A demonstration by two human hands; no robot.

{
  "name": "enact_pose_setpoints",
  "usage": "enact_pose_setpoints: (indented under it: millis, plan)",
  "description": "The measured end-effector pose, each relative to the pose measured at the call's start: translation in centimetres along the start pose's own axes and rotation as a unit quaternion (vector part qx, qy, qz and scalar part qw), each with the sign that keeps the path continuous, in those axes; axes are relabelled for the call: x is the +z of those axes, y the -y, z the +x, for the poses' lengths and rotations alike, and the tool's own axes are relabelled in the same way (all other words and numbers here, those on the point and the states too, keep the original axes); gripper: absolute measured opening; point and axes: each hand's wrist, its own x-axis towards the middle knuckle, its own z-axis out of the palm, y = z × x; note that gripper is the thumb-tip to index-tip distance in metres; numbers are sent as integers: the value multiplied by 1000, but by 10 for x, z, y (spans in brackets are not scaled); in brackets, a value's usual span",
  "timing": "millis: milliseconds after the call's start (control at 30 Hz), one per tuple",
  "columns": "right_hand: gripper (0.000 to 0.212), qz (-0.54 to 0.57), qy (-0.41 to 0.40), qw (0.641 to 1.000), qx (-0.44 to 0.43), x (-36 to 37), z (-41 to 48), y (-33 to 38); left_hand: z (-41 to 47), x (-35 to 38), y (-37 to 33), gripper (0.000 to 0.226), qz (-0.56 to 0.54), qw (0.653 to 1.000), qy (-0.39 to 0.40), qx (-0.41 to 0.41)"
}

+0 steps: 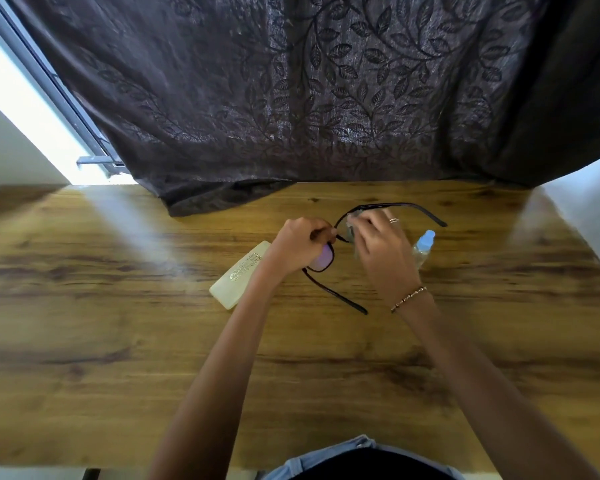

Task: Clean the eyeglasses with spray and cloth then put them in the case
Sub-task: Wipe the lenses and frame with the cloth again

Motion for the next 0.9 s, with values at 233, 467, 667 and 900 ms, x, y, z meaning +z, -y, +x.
enact_pose_setpoints:
  millis: [233,467,667,900]
  plan:
    - [15,23,15,999,-36,-1,-9,17,-2,3,2,22,-2,1000,4,1]
    - [15,62,-13,997,50,-2,1,4,-7,6,5,23,-16,1000,-3,-18]
    - [13,341,48,901,263,-15,-28,16,-7,3,19,22,-105,986,-41,-127]
    - [26,500,205,792,283,-24,-38,43,-8,8,13,25,-77,976,-53,-198]
